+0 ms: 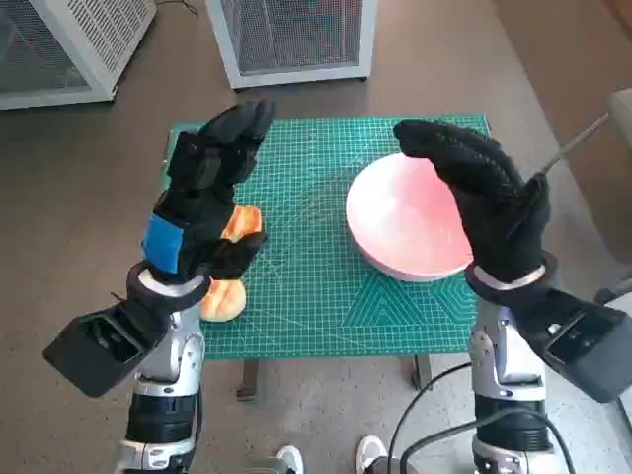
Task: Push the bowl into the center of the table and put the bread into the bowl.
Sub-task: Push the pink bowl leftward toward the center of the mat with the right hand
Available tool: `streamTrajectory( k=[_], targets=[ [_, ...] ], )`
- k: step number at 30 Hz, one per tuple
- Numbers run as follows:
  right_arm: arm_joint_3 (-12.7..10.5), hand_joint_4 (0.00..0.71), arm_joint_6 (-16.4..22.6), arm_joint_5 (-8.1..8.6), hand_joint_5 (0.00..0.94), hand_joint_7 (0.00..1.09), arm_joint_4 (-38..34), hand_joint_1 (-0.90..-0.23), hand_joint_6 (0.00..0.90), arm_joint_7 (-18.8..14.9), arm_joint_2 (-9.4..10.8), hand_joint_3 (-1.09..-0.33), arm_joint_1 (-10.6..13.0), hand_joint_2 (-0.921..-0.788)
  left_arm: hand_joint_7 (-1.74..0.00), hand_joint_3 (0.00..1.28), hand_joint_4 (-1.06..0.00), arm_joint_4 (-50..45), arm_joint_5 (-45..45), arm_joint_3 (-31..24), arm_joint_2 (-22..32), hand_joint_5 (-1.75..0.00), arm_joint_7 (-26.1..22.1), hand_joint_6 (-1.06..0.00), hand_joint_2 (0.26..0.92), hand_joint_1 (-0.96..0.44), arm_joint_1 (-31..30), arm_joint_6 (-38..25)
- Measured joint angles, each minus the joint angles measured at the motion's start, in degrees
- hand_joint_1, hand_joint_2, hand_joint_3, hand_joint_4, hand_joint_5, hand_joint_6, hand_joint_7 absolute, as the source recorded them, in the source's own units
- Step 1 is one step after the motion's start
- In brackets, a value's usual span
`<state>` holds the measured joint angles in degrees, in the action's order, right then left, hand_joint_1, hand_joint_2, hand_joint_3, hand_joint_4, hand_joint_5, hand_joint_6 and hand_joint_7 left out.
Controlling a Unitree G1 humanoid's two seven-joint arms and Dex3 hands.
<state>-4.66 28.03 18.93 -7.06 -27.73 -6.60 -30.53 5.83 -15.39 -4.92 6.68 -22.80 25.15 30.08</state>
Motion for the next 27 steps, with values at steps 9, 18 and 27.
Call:
streamTrajectory(
  k=[9, 18, 27],
  targets=[
    [-0.01, 0.353, 0.27, 0.00, 0.001, 0.81, -0.07, -0.389, 0.034, 0.00, -0.02, -0.472, 0.01, -0.901, -0.62, 0.34, -0.22, 0.00, 0.00, 0.01, 0.01, -0.01, 0.01, 0.00, 0.921, -0.56, -0.26, -0.09],
    [0.02, 0.352, 0.27, 0.00, 0.001, 0.82, -0.07, -0.388, 0.030, 0.00, -0.02, -0.480, 0.19, -0.898, -0.61, 0.34, -0.22, -0.03, 0.00, 0.13, 0.00, -0.01, 0.02, 0.00, 0.921, -0.56, -0.35, -0.09],
    [0.01, 0.352, 0.27, 0.02, 0.001, 0.82, -0.08, -0.381, 0.031, -0.03, -0.03, -0.488, 0.21, -0.893, -0.61, 0.34, -0.22, -0.15, -0.02, 0.31, 0.00, -0.01, 0.02, 0.00, 0.921, -0.57, -0.37, -0.40]
  ],
)
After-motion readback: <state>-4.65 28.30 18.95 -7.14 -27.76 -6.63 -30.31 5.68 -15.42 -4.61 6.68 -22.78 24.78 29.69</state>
